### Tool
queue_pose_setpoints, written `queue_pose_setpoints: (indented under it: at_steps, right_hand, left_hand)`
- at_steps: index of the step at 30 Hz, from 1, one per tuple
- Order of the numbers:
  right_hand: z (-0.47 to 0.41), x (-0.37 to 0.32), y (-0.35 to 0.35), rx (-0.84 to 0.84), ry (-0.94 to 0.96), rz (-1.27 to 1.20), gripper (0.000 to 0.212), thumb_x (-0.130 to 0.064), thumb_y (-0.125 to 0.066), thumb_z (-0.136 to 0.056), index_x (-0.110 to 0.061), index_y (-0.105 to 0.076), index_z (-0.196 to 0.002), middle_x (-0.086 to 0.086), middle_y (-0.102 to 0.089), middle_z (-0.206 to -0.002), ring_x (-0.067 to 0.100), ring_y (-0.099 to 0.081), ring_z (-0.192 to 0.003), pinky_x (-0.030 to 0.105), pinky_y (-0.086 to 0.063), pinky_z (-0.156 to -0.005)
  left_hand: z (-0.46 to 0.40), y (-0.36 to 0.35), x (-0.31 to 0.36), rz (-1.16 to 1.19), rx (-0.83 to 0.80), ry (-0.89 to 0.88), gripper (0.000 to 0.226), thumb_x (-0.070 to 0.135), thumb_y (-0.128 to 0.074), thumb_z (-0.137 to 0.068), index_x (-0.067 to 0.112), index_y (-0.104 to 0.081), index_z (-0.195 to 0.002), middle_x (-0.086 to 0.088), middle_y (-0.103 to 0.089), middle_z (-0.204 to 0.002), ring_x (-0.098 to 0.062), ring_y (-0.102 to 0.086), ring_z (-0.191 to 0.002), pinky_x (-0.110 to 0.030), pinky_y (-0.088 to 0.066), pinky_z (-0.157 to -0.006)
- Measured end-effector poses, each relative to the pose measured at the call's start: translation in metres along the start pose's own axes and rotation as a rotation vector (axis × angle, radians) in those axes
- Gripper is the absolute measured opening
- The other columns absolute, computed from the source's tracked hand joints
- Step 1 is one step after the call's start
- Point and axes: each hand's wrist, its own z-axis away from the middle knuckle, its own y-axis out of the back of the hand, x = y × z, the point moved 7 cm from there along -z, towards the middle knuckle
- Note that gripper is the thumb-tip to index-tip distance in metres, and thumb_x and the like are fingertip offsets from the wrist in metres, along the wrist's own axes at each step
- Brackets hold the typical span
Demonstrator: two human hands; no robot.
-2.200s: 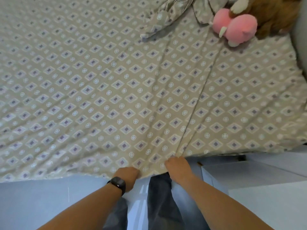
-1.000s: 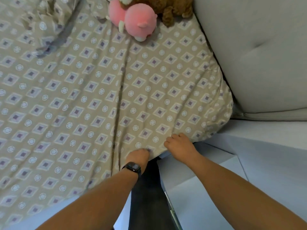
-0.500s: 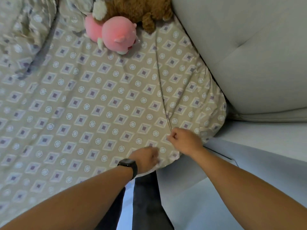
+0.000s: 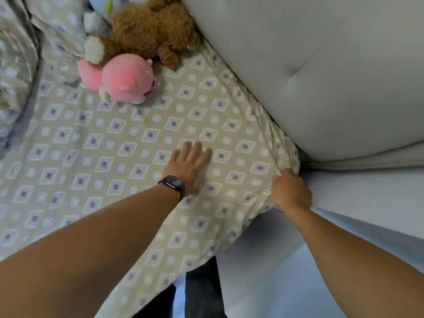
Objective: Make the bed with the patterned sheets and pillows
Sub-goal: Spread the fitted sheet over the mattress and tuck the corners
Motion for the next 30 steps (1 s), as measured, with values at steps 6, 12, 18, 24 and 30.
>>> queue_pose_setpoints:
  at_steps: [6,12,18,24,30]
  right_hand:
    - [-0.008,0.003,-0.026,-0.129,-0.353,-0.232,0.045,-0.026,-0.042,-0.103,-0.005,-0.047,-0.142,0.018,-0.046,-0.147,0.040,-0.048,-0.129,0.047,-0.043,-0.101]
    - [-0.042,-0.050,0.028,0.314,-0.023,-0.301,0.036,-0.026,-0.052,-0.096,-0.009,-0.046,-0.127,0.020,-0.051,-0.135,0.040,-0.051,-0.120,0.044,-0.045,-0.088]
    - [-0.066,-0.043,-0.003,0.253,-0.128,-0.301,0.038,-0.033,-0.050,-0.103,0.001,-0.050,-0.121,0.026,-0.066,-0.116,0.043,-0.064,-0.103,0.041,-0.046,-0.072]
    - [-0.060,-0.013,0.011,0.521,-0.271,-0.656,0.031,-0.021,-0.045,-0.104,0.006,-0.055,-0.113,0.034,-0.065,-0.102,0.046,-0.065,-0.090,0.038,-0.037,-0.064]
    - [-0.067,-0.030,-0.008,0.636,-0.493,-1.457,0.045,-0.018,-0.038,-0.105,0.011,-0.039,-0.139,0.033,-0.051,-0.130,0.028,-0.050,-0.101,0.030,-0.035,-0.088]
  left_hand:
    - [-0.021,0.008,0.020,-0.213,-0.049,-0.127,0.138,0.062,-0.081,-0.072,0.026,0.023,-0.156,-0.011,0.020,-0.165,-0.040,0.015,-0.153,-0.055,-0.007,-0.124]
    - [-0.069,0.050,0.000,-0.007,0.015,-0.116,0.137,0.071,-0.078,-0.067,0.035,0.020,-0.155,-0.005,0.017,-0.166,-0.038,0.010,-0.154,-0.056,-0.014,-0.122]
    - [-0.118,0.089,-0.009,-0.015,0.025,-0.039,0.139,0.070,-0.080,-0.065,0.037,0.020,-0.155,-0.006,0.023,-0.166,-0.037,0.016,-0.153,-0.060,-0.012,-0.122]
    - [-0.127,0.078,0.018,-0.137,-0.001,-0.072,0.149,0.072,-0.082,-0.060,0.038,0.031,-0.151,-0.010,0.032,-0.162,-0.043,0.020,-0.150,-0.064,-0.011,-0.120]
    - [-0.144,0.085,0.032,-0.264,-0.060,-0.154,0.159,0.080,-0.081,-0.051,0.037,0.039,-0.146,-0.011,0.043,-0.156,-0.040,0.031,-0.147,-0.067,-0.001,-0.119]
